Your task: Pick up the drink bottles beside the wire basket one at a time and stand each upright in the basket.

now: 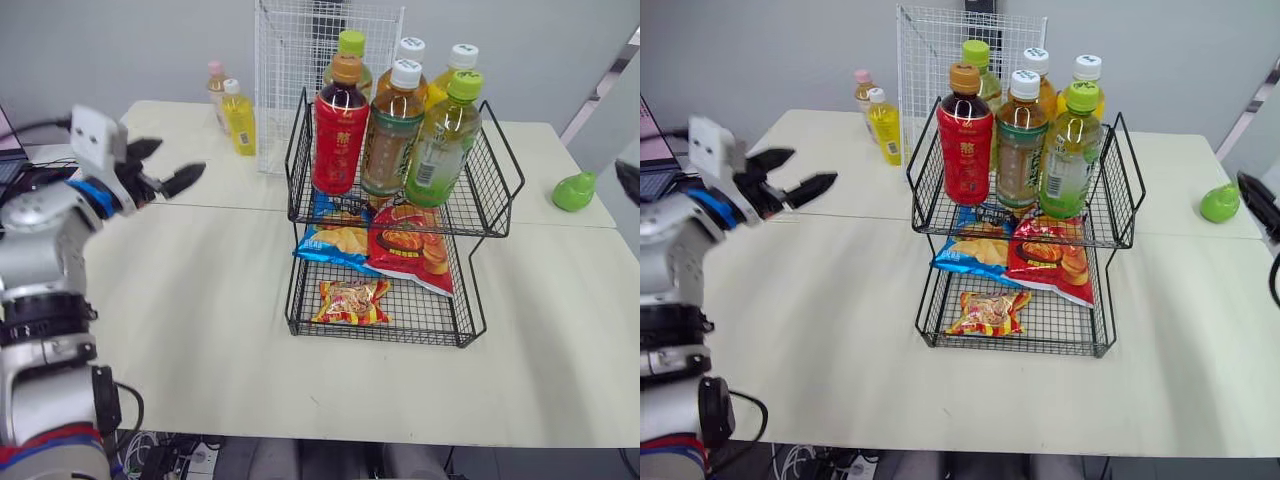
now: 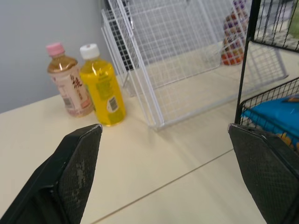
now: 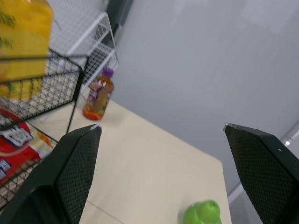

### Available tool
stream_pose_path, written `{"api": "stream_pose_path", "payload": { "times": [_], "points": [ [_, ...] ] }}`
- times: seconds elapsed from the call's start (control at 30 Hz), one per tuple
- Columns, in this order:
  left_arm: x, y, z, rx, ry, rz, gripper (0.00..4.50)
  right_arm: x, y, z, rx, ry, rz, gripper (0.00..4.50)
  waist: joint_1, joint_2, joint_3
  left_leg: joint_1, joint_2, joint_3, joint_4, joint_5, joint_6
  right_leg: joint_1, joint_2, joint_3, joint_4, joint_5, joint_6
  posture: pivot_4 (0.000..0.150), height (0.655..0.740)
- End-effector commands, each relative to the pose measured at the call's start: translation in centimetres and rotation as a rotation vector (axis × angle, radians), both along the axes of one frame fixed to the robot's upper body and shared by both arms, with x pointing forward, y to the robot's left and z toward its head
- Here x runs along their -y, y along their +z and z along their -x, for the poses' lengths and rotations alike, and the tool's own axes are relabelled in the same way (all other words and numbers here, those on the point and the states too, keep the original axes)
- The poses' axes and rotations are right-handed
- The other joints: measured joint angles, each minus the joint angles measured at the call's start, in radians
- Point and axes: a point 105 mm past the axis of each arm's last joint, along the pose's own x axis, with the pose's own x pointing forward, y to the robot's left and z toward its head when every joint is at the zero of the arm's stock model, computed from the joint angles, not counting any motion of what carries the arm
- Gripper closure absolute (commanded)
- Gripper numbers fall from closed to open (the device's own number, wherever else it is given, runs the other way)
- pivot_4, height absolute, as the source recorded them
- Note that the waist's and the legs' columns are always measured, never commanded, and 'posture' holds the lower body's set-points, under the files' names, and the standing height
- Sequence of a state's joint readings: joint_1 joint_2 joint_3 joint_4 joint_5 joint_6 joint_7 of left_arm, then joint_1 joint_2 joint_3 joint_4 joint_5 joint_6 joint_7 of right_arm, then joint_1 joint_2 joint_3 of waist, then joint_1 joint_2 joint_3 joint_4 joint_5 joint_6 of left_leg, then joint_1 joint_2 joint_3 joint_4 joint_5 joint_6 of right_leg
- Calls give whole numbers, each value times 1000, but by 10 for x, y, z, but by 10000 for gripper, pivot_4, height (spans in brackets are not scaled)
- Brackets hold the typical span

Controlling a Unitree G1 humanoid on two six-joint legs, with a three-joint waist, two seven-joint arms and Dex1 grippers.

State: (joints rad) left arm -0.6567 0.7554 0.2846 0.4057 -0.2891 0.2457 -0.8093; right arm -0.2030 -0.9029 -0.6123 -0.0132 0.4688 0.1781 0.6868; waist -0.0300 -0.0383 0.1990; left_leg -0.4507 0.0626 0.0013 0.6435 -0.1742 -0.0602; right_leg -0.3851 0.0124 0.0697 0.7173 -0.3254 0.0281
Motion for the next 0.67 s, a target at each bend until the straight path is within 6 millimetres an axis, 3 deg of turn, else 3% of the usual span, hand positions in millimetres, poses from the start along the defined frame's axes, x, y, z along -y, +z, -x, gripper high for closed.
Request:
{"api": "stream_pose_path", "payload": {
  "times": [0.03, 0.13, 0.37, 0.67],
  "points": [
    [-11, -15, 3, 55, 116, -33, 195, 11, -23, -1, 9, -75, 30, 0, 0, 0, 0, 0, 0, 0, 0, 0, 0, 1, 0, 0, 0, 0, 0, 1500, 7360],
    [-16, -47, 4, 40, 199, -56, 195, 24, -55, -1, -9, -174, 18, 0, 0, 0, 0, 1, 0, 0, 0, 0, 0, 0, 0, 0, 0, 0, 0, 1500, 7360],
    [-22, -81, 6, 14, 271, -53, 195, 22, -118, -2, -118, -216, 4, 0, 0, 1, -1, 3, 0, 1, 0, 0, 0, 2, 0, 1, 0, 0, 0, 1500, 7360],
    [-18, -86, 5, 2, 249, -17, 195, 15, -127, -9, -130, -196, -12, 0, -1, 1, -1, 12, 0, 2, -4, 0, 0, 11, 0, 1, -2, 0, 0, 1500, 7360]
  ]
}}
